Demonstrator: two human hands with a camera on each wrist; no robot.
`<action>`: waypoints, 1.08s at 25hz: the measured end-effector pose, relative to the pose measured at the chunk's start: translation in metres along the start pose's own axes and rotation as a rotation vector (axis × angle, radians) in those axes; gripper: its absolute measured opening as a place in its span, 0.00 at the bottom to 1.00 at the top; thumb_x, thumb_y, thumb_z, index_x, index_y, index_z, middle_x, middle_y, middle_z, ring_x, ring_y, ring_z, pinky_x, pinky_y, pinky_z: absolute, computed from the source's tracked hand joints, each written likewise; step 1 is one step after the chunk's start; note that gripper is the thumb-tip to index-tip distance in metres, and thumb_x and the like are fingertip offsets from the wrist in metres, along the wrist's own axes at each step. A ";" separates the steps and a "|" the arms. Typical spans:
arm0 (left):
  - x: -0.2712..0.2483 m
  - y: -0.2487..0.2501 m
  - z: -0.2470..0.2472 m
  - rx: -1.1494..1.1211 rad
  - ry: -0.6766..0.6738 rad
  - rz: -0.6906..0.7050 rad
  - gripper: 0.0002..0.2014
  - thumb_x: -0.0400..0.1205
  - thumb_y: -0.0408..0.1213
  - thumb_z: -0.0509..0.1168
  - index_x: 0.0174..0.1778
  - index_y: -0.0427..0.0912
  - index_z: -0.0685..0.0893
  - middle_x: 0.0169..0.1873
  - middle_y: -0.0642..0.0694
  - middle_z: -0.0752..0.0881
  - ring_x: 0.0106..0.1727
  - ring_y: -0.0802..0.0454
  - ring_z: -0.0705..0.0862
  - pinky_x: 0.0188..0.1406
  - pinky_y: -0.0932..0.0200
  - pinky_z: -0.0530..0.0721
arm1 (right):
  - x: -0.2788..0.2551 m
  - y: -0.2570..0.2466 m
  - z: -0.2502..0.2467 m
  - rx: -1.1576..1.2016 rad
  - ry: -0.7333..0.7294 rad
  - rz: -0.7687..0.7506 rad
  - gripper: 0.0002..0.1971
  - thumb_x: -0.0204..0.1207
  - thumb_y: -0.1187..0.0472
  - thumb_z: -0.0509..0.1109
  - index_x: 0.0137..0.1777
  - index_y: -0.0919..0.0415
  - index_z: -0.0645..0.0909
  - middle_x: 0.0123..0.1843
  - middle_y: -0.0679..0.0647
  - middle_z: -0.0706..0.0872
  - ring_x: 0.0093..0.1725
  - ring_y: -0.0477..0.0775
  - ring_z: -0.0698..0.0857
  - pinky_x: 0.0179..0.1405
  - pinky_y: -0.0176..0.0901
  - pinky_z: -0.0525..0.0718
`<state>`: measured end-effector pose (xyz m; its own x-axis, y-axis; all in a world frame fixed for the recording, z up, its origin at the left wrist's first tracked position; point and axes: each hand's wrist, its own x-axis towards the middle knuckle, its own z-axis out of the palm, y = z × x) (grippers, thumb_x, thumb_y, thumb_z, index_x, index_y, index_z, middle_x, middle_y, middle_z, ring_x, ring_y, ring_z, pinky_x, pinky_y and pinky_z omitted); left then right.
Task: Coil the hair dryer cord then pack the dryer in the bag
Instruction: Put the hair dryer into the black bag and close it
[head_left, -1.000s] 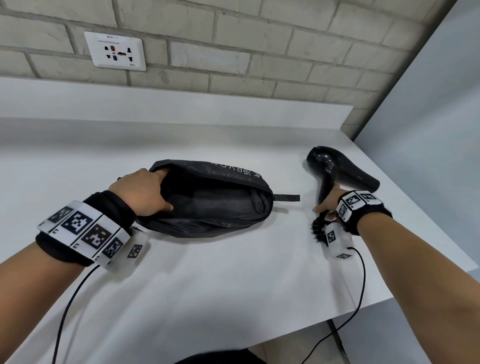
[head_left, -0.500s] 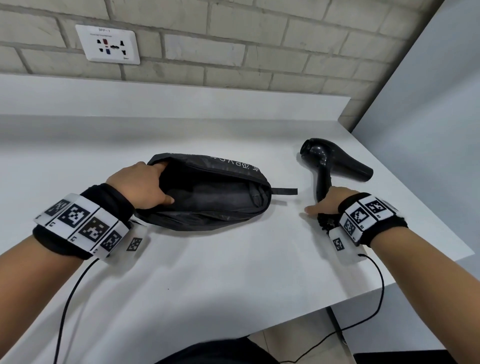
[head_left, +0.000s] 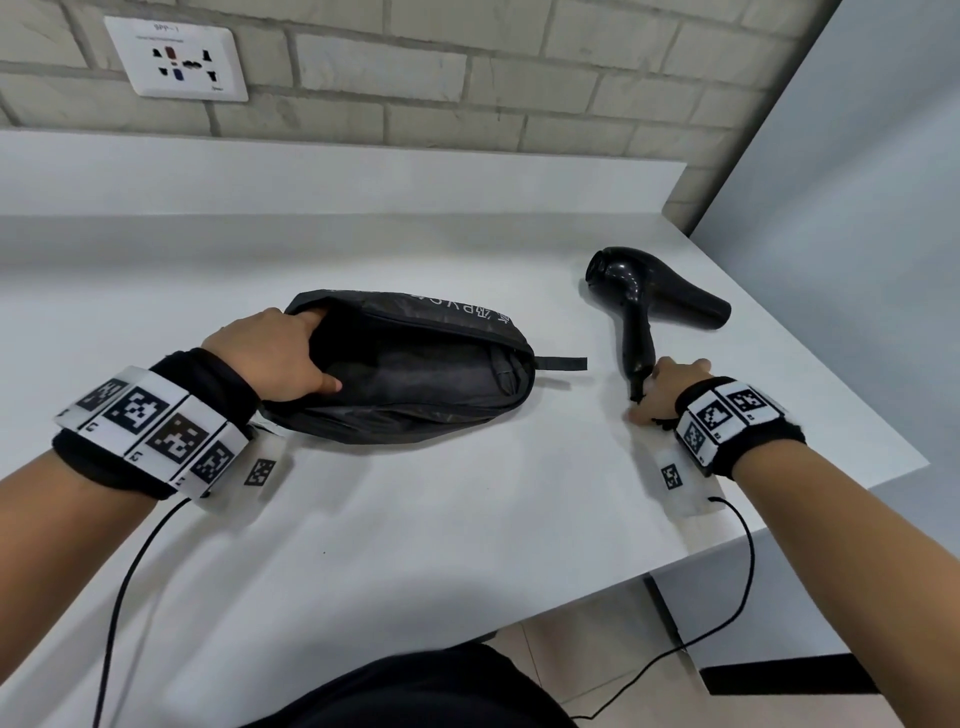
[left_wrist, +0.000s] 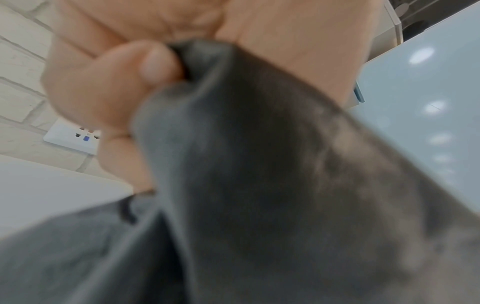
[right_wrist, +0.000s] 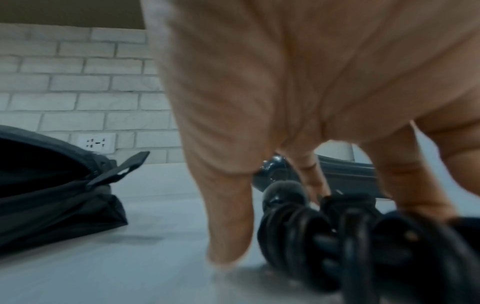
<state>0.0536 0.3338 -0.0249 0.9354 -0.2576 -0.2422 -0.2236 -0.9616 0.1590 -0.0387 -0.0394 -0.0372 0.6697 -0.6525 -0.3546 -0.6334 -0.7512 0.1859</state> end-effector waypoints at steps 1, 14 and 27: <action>0.001 0.000 0.000 0.000 -0.002 0.001 0.42 0.71 0.53 0.72 0.79 0.50 0.60 0.66 0.37 0.79 0.65 0.36 0.79 0.63 0.46 0.78 | 0.004 0.001 0.000 0.066 0.036 0.048 0.42 0.64 0.40 0.72 0.72 0.62 0.60 0.67 0.65 0.70 0.58 0.63 0.79 0.53 0.48 0.77; 0.002 -0.001 0.000 -0.009 -0.012 -0.023 0.41 0.73 0.53 0.70 0.79 0.51 0.60 0.67 0.37 0.78 0.66 0.37 0.78 0.64 0.47 0.77 | 0.038 -0.012 -0.003 -0.045 0.078 -0.162 0.18 0.77 0.51 0.64 0.49 0.69 0.81 0.43 0.62 0.85 0.43 0.60 0.82 0.47 0.45 0.79; 0.000 0.001 -0.004 -0.059 -0.020 -0.028 0.40 0.73 0.49 0.71 0.79 0.49 0.60 0.66 0.37 0.79 0.66 0.37 0.78 0.65 0.47 0.77 | 0.051 -0.015 0.007 0.335 0.144 -0.014 0.25 0.73 0.57 0.68 0.65 0.69 0.65 0.60 0.68 0.81 0.58 0.69 0.81 0.48 0.51 0.73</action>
<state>0.0545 0.3332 -0.0212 0.9352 -0.2330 -0.2665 -0.1802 -0.9613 0.2082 0.0018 -0.0609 -0.0640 0.7117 -0.6678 -0.2179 -0.6998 -0.7012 -0.1365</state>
